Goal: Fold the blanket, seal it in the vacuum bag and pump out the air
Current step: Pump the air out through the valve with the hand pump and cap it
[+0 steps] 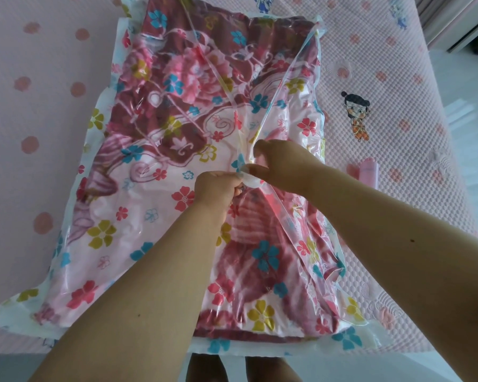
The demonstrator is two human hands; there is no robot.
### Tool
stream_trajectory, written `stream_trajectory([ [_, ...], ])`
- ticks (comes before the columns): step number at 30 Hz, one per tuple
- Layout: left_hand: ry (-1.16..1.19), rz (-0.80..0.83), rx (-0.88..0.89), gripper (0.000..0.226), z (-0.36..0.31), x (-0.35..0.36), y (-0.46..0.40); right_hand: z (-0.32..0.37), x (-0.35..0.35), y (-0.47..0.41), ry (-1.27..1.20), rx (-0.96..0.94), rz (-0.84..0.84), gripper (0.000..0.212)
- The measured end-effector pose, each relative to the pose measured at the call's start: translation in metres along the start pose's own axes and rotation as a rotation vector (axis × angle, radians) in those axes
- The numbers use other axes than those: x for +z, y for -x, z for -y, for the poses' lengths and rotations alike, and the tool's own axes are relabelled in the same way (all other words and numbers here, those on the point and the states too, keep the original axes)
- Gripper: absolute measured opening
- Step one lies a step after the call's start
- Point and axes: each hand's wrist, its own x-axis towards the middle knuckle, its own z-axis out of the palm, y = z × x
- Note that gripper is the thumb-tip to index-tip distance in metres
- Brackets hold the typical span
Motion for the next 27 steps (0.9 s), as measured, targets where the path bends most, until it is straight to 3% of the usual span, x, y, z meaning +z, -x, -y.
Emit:
stream_trajectory([
  [4, 0.039, 0.009, -0.003, 0.009, 0.000, -0.001, 0.000, -0.004, -0.004, 0.003, -0.047, -0.088, 0.125, 0.045],
  [9, 0.005, 0.018, -0.023, 0.010, 0.001, 0.000, -0.002, -0.001, 0.006, -0.002, 0.054, 0.022, 0.053, 0.043],
  [13, 0.024, 0.019, -0.026, 0.009, 0.002, -0.002, -0.004, -0.006, 0.006, 0.007, -0.148, -0.053, 0.041, 0.053],
  [17, 0.070, 0.027, -0.012, 0.011, 0.002, -0.001, -0.003, -0.009, 0.011, 0.001, -0.103, 0.005, 0.057, 0.036],
  [20, 0.054, 0.019, -0.015, 0.012, 0.003, -0.001, -0.005, -0.006, 0.016, 0.000, -0.025, 0.063, -0.011, 0.047],
  [23, 0.062, 0.024, -0.016, 0.012, 0.003, -0.001, -0.005, -0.009, 0.013, 0.008, -0.151, 0.003, -0.033, 0.055],
  [27, 0.059, 0.025, -0.014, 0.014, 0.003, 0.000, -0.006, -0.008, 0.016, 0.003, -0.109, 0.044, 0.009, 0.042],
])
